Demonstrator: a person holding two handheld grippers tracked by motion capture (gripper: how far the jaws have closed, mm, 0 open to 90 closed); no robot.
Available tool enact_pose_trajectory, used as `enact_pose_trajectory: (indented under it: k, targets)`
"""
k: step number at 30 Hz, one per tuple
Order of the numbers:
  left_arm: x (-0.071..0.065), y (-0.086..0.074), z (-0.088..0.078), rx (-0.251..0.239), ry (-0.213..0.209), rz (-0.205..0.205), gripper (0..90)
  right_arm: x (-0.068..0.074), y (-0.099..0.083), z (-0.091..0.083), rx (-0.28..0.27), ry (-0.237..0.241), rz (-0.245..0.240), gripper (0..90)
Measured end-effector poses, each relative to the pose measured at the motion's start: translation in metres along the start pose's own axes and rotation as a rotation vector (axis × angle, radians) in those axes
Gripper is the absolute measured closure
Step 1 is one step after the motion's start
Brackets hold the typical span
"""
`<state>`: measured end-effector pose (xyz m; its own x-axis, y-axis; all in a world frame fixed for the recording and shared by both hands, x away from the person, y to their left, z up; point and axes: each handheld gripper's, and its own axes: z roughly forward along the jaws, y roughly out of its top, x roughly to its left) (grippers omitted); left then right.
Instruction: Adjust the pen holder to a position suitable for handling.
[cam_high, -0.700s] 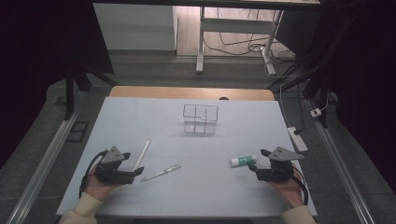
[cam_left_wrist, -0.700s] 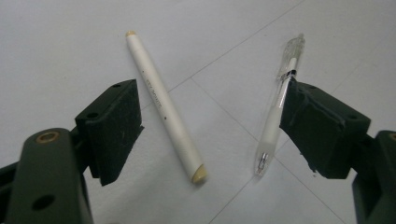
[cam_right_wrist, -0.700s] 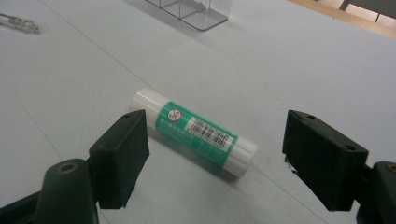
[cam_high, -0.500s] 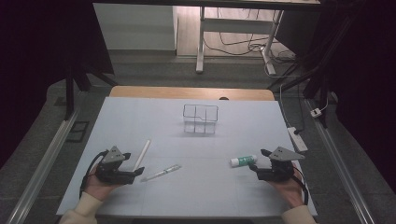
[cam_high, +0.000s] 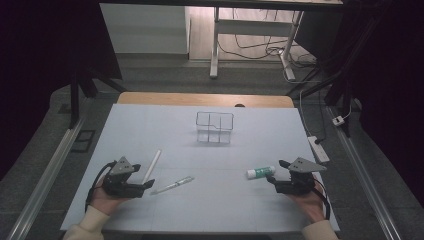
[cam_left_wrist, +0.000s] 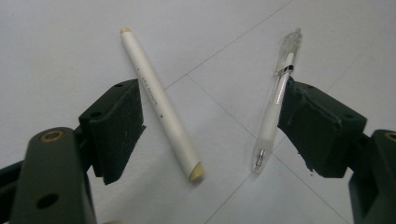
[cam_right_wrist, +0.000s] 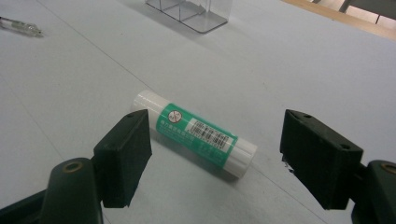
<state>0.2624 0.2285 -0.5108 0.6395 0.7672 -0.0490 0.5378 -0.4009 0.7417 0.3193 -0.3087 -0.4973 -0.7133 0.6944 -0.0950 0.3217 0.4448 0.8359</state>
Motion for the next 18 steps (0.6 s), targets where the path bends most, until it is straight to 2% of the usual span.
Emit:
enact_pose_trajectory:
  k: [7, 12, 18]
  targets:
    - [0.0, 0.006, -0.003, 0.011, -0.007, 0.017, 22.6, 0.001, 0.0, 0.0, 0.006, 0.0, -0.008, 24.8]
    - [-0.001, 0.012, -0.007, 0.042, -0.011, 0.052, 22.7, 0.0, -0.001, 0.001, 0.013, 0.003, -0.002, 24.8]
    - [-0.002, 0.023, -0.011, 0.073, -0.038, 0.095, 23.1, 0.0, 0.0, 0.002, 0.025, 0.002, -0.006, 25.0]
